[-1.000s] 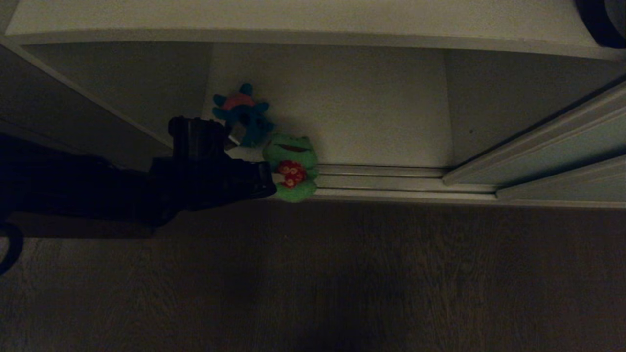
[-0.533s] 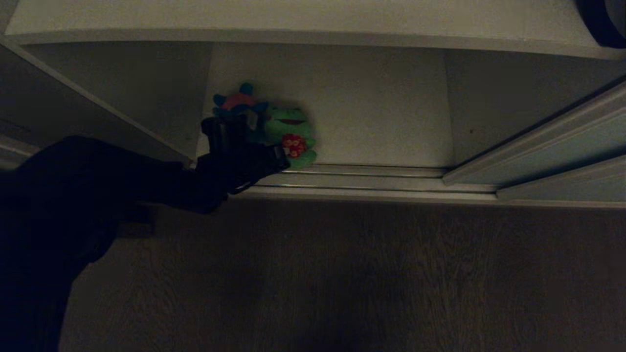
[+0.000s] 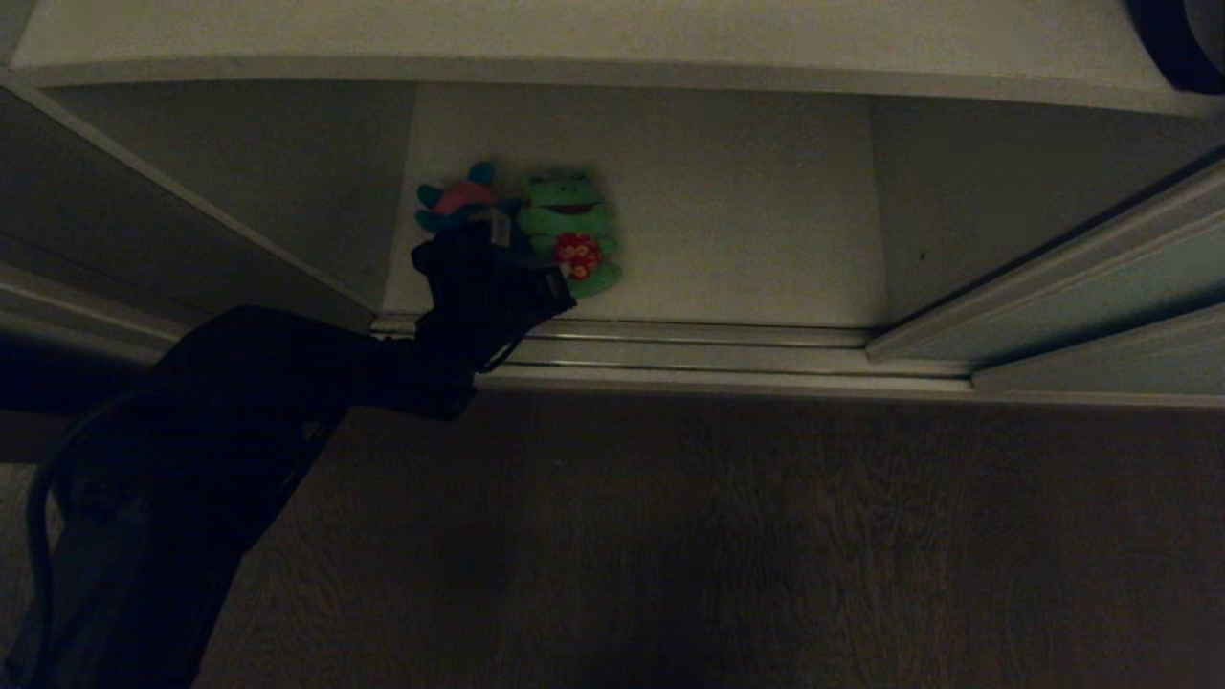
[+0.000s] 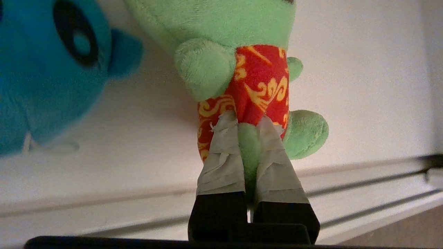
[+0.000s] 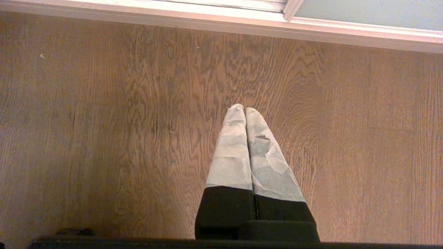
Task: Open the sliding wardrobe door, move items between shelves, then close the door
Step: Place the green doll on the lower shelf
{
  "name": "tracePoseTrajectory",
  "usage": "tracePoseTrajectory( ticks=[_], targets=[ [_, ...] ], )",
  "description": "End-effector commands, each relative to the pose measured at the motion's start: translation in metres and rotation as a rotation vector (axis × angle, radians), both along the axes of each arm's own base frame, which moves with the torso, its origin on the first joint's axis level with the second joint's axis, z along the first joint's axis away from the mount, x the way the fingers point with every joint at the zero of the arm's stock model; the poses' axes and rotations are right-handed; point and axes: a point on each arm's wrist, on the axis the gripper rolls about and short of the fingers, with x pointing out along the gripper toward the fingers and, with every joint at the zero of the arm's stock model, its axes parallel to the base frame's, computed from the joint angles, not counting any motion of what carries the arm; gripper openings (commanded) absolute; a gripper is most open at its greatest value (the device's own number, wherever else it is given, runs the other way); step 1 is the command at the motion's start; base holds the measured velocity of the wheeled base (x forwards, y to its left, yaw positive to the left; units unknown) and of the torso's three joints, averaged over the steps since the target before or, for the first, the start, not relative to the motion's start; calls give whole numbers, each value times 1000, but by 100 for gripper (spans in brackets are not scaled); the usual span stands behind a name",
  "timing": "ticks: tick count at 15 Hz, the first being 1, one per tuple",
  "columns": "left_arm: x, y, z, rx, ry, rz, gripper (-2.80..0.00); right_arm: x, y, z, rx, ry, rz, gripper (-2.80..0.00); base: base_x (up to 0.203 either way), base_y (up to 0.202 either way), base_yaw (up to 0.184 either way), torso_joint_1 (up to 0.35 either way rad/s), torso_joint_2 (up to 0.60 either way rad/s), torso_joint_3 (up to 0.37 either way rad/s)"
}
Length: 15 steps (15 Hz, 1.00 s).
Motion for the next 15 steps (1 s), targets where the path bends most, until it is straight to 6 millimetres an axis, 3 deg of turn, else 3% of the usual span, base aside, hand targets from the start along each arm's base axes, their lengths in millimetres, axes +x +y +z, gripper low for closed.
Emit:
tracePoseTrajectory(
  ticks=[1,6,11,12,15],
  targets=[
    [1,-1,6,-13,-24,-3,-280,0,0,0,0,-2,0,-280,0,0,0,0,0,0],
    [2,-4,28,-78,-76,-15,-280,0,0,0,0,-2,0,-280,0,0,0,0,0,0],
    [13,-18,0,-64,-45,-28,-280,0,0,0,0,-2,0,-280,0,0,0,0,0,0],
    [15,-19,-5,-59,-41,-32,0,0,0,0,0,-2,0,-280,0,0,0,0,0,0],
    [16,-20,-8,-65,-31,-38,0,0,0,0,0,-2,0,-280,0,0,0,0,0,0]
  ],
)
